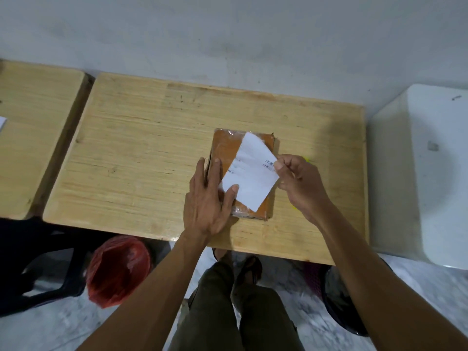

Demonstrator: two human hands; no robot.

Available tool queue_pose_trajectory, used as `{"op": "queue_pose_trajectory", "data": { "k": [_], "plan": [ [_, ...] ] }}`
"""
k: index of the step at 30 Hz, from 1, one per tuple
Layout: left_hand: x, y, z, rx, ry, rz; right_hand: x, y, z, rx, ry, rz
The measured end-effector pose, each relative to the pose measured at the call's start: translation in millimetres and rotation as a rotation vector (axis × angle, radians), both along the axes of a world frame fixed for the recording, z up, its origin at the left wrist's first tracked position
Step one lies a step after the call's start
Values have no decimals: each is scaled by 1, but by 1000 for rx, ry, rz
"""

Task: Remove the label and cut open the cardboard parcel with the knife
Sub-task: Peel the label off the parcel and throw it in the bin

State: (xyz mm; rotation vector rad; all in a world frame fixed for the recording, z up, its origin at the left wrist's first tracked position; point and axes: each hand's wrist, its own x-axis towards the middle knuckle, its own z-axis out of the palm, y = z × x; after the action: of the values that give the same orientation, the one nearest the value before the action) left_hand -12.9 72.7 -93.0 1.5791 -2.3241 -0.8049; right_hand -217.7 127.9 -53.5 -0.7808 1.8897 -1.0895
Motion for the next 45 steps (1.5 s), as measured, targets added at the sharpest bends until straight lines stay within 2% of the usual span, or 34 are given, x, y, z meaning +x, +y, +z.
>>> {"op": "queue_pose_trajectory", "data": {
  "k": [5, 8, 10, 13, 17, 20, 24, 29, 35, 41, 45],
  "plan": [
    [6, 6, 9, 9, -57, -5, -6, 15, 25, -94, -123, -134],
    [11, 8, 21, 53, -33, -5, -3, 23, 44, -114, -125, -146],
    [15, 10, 36, 49, 38, 14, 0, 29, 58, -127, -125, -139],
    [13, 19, 82, 15, 240, 51, 4, 42, 79, -152, -129, -124],
    [-1, 34, 154, -129, 435, -66, 10, 57, 110, -231, -229, -133],
    [-6, 36, 173, -17, 504, -105, 13, 64, 124, -240, -264, -139],
    [-13, 42, 174, 117, 559, 19, 15, 70, 130, -275, -276, -180],
    [-23, 46, 178, 196, 653, 85, 21, 79, 140, -371, -229, -271],
    [-26, 34, 208, 252, 745, 25, 5, 73, 163, -407, 36, -125],
    [-7, 8, 235, 268, 801, -104, 5, 61, 179, -403, -104, -33],
    [5, -13, 236, 227, 714, -175, 16, 46, 184, -341, -5, 31]
  ]
}}
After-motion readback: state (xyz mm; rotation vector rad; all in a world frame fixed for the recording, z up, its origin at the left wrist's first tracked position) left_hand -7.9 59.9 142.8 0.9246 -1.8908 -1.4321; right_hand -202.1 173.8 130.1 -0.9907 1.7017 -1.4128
